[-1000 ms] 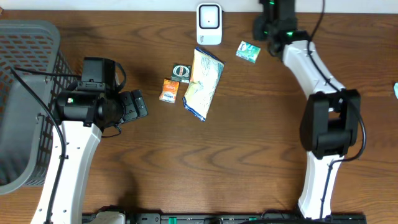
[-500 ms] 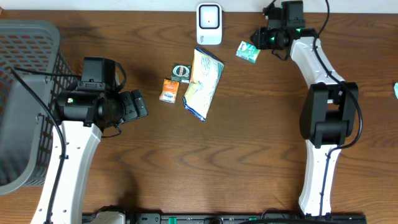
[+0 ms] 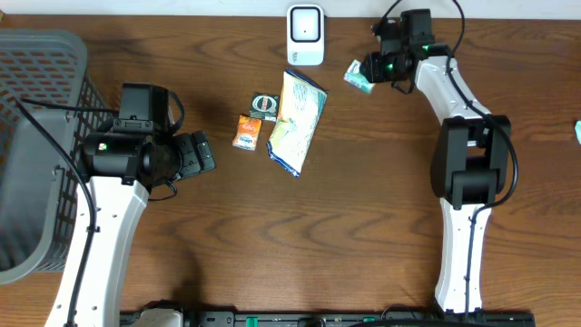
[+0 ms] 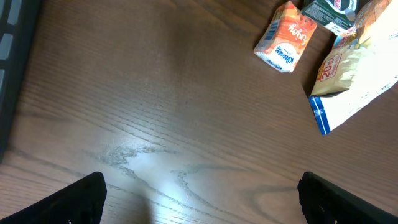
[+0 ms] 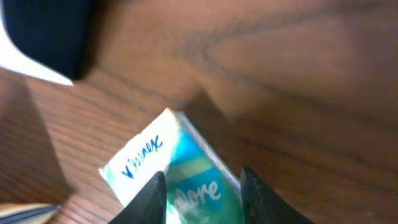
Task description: Scan the item barcode
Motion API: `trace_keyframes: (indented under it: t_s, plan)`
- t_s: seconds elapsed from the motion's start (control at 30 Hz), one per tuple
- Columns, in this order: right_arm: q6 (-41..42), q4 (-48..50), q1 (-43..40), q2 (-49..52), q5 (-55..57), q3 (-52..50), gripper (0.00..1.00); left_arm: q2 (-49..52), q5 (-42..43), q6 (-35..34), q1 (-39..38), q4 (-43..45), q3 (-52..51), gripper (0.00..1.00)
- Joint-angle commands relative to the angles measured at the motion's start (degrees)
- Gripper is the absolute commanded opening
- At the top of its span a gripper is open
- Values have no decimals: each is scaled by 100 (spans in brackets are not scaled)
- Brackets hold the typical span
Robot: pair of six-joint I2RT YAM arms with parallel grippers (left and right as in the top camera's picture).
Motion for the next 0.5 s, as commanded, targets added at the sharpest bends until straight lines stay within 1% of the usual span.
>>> trace_keyframes:
  t_s: [0.0, 0.1, 0.17, 0.2, 0.27, 0.3, 0.37, 0.47]
  plan:
    - [-291, -260, 22, 76, -61, 92, 34, 0, -17, -4, 31, -31, 4, 98]
    - [-382, -671, 22, 50, -144, 92, 33, 0, -17, -4, 31, -31, 4, 98]
    - [-431, -970, 22, 7, -254, 92, 38, 0, -15, -4, 31, -31, 4, 98]
    - [-428, -1086, 22, -35, -289, 94, 42, 0, -17, -4, 31, -31, 4, 98]
    - [-426, -1298, 26, -138, -321, 96, 61, 0, -15, -4, 31, -31, 4, 98]
    - [-426, -1386, 33, -208, -339, 96, 82, 0, -17, -4, 31, -31, 4, 97]
    - [-426, -1493, 61, -356, -358, 96, 90, 0, -17, -4, 31, -31, 4, 98]
    - [-433, -1453, 138, -540, -348, 96, 92, 0, -17, -4, 31, -31, 4, 97]
